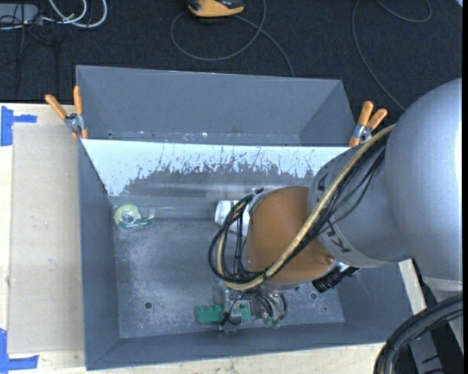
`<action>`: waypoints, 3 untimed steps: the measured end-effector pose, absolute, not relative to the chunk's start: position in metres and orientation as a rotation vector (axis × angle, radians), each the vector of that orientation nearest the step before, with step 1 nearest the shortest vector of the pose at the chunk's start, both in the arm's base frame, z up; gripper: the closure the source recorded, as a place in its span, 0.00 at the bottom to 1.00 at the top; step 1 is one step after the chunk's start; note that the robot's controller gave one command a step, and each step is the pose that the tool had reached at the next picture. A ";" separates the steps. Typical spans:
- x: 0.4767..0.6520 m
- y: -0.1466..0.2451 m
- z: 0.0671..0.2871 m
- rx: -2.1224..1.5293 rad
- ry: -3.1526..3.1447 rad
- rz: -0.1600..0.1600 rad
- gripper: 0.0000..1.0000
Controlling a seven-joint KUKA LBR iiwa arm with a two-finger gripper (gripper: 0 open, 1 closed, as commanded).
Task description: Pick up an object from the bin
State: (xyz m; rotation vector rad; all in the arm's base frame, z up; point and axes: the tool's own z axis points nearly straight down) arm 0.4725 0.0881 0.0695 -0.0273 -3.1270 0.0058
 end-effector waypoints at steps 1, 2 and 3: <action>0.473 0.088 0.069 -0.027 -3.127 0.006 1.00; 0.472 0.088 0.070 -0.029 -3.127 0.005 1.00; 0.470 0.088 0.081 -0.030 -3.120 0.008 1.00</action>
Offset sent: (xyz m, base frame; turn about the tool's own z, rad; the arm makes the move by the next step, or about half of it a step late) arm 0.0000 0.0001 0.0093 0.0000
